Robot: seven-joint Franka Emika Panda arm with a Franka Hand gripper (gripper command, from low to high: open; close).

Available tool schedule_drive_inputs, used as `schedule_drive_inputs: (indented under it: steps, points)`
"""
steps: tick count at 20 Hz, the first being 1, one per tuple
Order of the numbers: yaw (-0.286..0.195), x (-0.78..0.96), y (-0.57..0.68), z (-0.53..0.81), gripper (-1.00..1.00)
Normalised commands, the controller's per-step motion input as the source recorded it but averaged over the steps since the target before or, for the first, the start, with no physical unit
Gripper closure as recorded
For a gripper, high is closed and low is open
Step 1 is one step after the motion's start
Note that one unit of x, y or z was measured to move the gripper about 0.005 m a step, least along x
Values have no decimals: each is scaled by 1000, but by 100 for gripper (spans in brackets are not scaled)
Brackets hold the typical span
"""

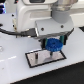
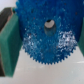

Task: Insert the blue gear onto the right peg, followed by the red gear

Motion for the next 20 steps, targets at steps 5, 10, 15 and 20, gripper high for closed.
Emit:
schedule_drive_inputs:
  steps: [5,10,15,20]
  points:
    - [0,214,-73,-68,100]
    - [0,209,-19,-133,100]
    - [0,95,16,79,100]
    - [0,44,11,-66,100]
